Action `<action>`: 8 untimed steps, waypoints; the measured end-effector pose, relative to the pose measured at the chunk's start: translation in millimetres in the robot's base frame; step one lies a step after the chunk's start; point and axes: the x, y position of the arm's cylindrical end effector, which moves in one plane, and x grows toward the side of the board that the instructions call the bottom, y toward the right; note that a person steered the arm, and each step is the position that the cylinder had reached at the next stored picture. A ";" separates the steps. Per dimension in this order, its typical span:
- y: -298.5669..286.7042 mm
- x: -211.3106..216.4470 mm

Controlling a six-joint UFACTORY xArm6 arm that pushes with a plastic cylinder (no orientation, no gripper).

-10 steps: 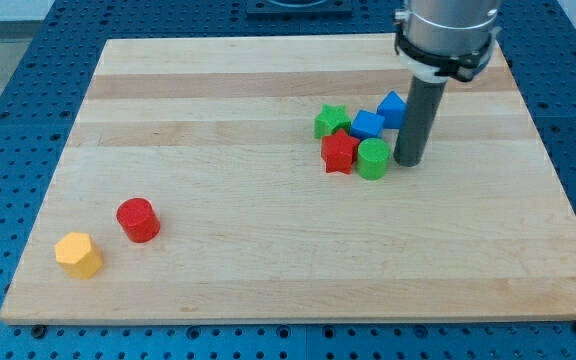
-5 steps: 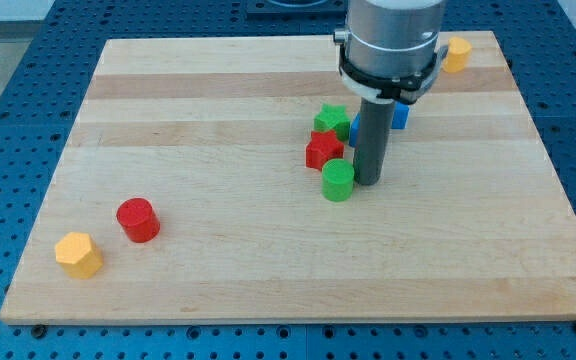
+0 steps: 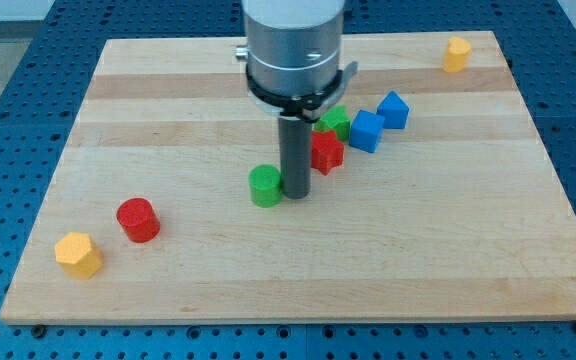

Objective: Push green circle towards red circle

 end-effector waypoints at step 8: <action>10.4 -0.5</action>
